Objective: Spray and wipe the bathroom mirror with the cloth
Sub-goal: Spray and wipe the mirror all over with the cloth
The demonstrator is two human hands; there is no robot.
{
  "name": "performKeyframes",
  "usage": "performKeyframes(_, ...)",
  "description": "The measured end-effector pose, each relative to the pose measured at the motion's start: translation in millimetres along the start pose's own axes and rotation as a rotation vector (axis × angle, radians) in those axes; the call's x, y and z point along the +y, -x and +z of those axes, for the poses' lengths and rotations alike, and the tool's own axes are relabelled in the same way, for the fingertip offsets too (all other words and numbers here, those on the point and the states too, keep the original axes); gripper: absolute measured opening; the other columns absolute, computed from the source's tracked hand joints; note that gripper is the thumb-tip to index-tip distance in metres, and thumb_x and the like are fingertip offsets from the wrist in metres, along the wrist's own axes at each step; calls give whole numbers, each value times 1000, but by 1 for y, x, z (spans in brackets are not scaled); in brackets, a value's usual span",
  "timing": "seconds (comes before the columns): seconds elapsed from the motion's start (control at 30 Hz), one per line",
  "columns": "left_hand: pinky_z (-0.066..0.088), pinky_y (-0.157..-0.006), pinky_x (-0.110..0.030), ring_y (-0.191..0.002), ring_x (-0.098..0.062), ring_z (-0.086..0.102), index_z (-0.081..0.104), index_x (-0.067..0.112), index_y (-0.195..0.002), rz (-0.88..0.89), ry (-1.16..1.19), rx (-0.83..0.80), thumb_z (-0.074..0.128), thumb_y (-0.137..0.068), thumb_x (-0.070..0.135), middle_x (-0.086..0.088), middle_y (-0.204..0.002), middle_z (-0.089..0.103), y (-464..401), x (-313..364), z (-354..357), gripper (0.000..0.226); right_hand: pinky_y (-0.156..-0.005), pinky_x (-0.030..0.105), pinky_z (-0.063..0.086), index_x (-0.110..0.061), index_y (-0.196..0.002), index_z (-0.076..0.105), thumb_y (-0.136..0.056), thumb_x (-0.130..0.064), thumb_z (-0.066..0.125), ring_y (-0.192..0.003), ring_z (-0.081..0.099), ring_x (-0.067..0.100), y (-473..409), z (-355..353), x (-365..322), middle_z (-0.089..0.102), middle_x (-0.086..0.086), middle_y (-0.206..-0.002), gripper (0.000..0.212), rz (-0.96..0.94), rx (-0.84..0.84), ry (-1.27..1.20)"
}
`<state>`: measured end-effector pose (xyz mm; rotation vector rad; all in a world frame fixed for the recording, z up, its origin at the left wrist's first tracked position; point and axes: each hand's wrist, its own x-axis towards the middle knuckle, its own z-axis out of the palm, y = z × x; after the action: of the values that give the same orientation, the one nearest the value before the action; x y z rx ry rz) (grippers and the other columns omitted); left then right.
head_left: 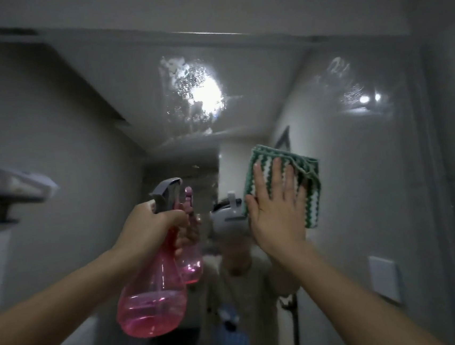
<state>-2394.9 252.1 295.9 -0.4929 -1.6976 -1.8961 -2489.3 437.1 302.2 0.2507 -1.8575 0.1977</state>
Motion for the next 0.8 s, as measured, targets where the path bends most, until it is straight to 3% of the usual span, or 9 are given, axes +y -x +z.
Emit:
performKeyframes(0.1,32,-32,-17,-27,-12,37,53,0,-67,-1,-28,72,45,-83,-15,-4,-34,42,3,3,-31,23,-107,40,-21,-30,-144,-24,-101,-47,8,-132,-36,17,-8,14,-51,-36,2,-147,56,-83,-71,-20)
performKeyframes(0.13,31,-32,-16,-27,-13,36,53,2,-66,0,-34,96,45,-83,-15,-4,-34,40,3,4,-41,25,-111,44,-13,-30,-147,-17,-102,-44,15,-137,-30,19,-9,21,-68,-31,3,-150,57,-108,-54,-18)
performKeyframes(0.2,31,-32,-16,-26,-14,35,55,0,-72,3,-45,125,45,-82,-15,-6,-34,36,4,6,-62,20,-114,51,13,-26,-152,10,-98,-43,20,-146,0,26,-8,28,-102,-1,8,-159,57,-120,26,-8)
performKeyframes(0.33,35,-36,-20,-30,-20,37,55,-12,-97,32,-136,165,50,-78,-12,-8,-36,38,6,4,-102,19,-109,51,28,-26,-149,29,-94,-40,23,-143,25,27,2,42,-154,24,9,-156,57,-154,-80,-59)
performKeyframes(0.37,36,-37,-22,-31,-20,38,55,-15,-99,36,-164,172,51,-78,-10,-9,-36,40,8,3,-109,22,-110,51,28,-26,-148,31,-93,-39,21,-142,28,26,5,41,-162,26,9,-156,57,-164,-65,-43)
performKeyframes(0.47,36,-37,-23,-30,-21,39,53,-17,-102,31,-206,186,53,-79,-9,-9,-36,40,14,-1,-124,24,-114,50,-8,-29,-152,-4,-96,-39,10,-147,-5,23,7,51,-172,-13,6,-159,58,-280,-184,-20)
performKeyframes(0.6,37,-35,-24,-31,-21,39,52,-17,-101,45,-234,195,53,-78,-11,-10,-38,40,17,-5,-120,23,-117,49,5,-31,-152,3,-99,-41,15,-148,3,21,5,41,-158,-7,3,-160,55,-339,-120,42)
performKeyframes(0.7,38,-44,-27,-34,-22,41,54,-19,-95,58,-254,179,55,-77,-10,-10,-40,43,14,-4,-105,20,-116,45,-4,-38,-150,-8,-102,-43,16,-147,8,20,-7,31,-126,-18,-4,-158,53,-492,-194,112)
performKeyframes(0.8,40,-43,-27,-35,-22,42,52,-21,-95,72,-267,153,54,-77,-10,-11,-41,44,12,3,-82,21,-116,44,-6,-42,-147,-15,-102,-44,13,-147,3,19,-21,13,-88,-23,-7,-157,53,-436,-191,139)
